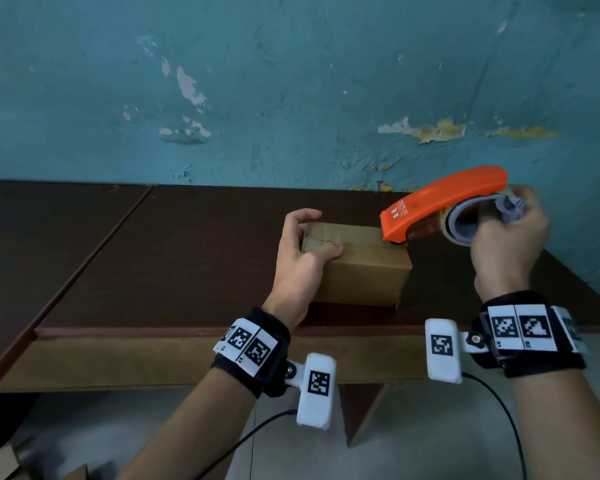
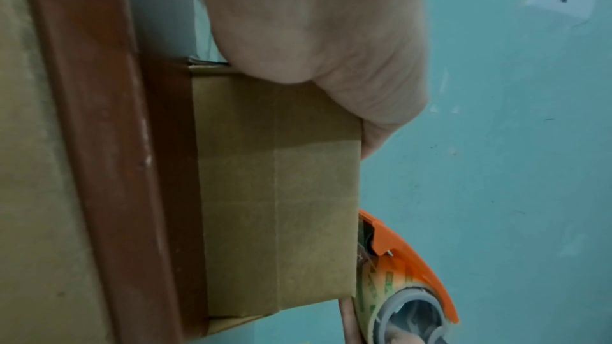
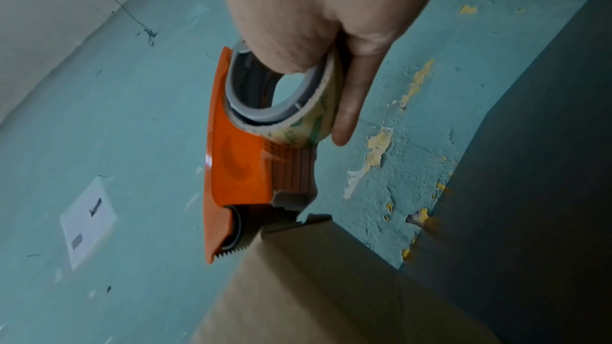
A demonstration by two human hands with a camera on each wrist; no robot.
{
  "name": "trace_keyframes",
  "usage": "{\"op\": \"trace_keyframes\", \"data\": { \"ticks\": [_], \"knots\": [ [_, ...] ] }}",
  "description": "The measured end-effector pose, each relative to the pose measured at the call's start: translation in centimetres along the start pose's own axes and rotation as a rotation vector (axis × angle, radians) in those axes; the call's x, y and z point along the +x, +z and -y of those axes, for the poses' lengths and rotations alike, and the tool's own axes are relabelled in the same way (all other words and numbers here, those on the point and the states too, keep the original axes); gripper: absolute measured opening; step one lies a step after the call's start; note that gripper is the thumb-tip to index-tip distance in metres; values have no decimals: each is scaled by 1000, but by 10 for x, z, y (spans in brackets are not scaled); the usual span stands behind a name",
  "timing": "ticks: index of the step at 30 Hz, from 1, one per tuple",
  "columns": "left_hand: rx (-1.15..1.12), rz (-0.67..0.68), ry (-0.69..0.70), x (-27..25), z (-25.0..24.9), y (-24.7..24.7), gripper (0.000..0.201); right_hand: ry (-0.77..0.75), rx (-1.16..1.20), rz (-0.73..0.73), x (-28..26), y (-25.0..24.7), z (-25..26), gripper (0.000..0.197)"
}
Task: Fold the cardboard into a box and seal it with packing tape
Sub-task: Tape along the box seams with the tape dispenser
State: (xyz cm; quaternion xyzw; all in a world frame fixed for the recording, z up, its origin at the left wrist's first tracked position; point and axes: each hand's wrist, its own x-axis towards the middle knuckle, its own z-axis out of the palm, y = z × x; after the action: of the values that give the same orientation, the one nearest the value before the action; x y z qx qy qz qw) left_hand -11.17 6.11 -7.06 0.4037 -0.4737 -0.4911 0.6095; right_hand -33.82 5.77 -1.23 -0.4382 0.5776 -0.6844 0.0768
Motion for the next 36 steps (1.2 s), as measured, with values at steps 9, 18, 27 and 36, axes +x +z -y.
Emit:
{"op": "trace_keyframes", "data": {
  "ticks": [9, 18, 27, 36],
  "knots": [
    [25, 2, 49, 2, 3, -1, 46, -65, -47, 58, 9, -6, -4, 23],
    [77, 94, 110, 3, 5, -7, 22, -105, -103, 90, 6, -7, -6, 25],
    [19, 213, 57, 8, 5, -15, 43, -108, -91, 61, 8, -8, -10, 26],
    [47, 225, 84, 9, 7, -19, 60, -186, -186, 107, 5, -11, -7, 28]
  ]
}}
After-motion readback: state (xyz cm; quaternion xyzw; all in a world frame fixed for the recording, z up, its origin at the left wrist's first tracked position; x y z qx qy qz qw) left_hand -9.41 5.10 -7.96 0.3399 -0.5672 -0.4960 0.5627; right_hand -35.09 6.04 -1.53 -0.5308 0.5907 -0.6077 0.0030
